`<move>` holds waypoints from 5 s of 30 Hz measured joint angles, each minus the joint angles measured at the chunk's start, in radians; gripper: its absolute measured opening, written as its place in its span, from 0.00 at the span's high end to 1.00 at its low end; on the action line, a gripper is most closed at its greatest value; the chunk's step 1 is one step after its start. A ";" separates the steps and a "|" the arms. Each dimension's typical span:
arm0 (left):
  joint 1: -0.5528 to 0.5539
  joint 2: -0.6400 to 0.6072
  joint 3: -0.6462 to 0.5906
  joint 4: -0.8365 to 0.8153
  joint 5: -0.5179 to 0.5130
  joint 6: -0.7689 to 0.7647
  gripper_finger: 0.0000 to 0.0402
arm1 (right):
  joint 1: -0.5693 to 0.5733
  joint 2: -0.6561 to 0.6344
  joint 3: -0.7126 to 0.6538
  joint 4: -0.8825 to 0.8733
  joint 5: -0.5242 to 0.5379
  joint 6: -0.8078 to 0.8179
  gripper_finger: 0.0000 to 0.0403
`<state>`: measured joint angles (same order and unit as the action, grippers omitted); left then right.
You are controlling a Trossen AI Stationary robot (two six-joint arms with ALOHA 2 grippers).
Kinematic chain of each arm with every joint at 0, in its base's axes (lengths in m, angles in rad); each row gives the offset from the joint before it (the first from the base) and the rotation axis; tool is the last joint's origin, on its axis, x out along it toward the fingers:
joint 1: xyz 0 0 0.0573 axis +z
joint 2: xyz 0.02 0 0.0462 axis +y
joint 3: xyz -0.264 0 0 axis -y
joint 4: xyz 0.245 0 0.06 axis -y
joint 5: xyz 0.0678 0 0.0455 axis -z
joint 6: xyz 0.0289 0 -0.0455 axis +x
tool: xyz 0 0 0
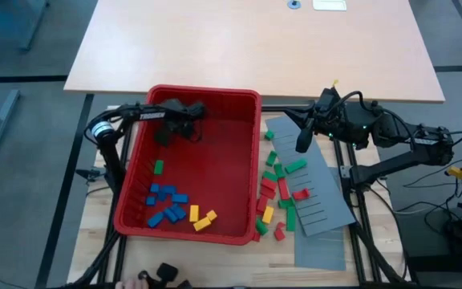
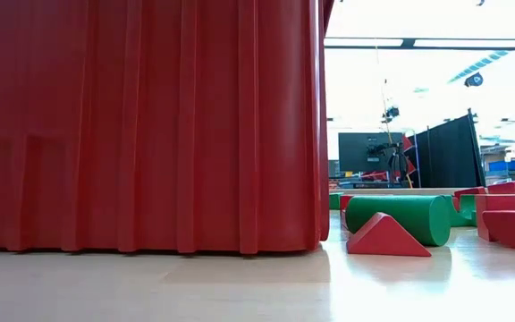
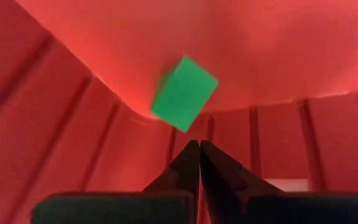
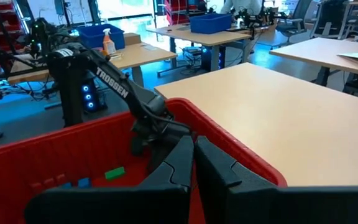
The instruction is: Sort blocks
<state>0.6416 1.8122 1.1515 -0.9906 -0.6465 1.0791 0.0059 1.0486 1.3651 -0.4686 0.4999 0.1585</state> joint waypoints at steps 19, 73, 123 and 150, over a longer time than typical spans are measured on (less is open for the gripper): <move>0.109 0.064 -0.002 -0.035 0.172 0.134 1.00 | 0.000 0.000 0.000 -0.006 -0.001 0.006 1.00; 0.175 0.179 -0.006 -0.130 0.161 -0.099 1.00 | 0.003 0.000 0.000 -0.007 -0.003 0.025 1.00; -0.095 -0.095 -0.009 0.323 0.469 -0.101 1.00 | 0.013 0.055 -0.001 0.011 -0.010 0.031 1.00; -0.097 0.003 0.001 0.396 0.124 -0.150 1.00 | 0.031 0.054 -0.001 0.017 -0.010 0.051 1.00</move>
<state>0.5446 1.8154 1.1521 -0.5941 -0.5225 0.9287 0.0372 1.1030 1.3643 -0.4516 0.4904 0.2092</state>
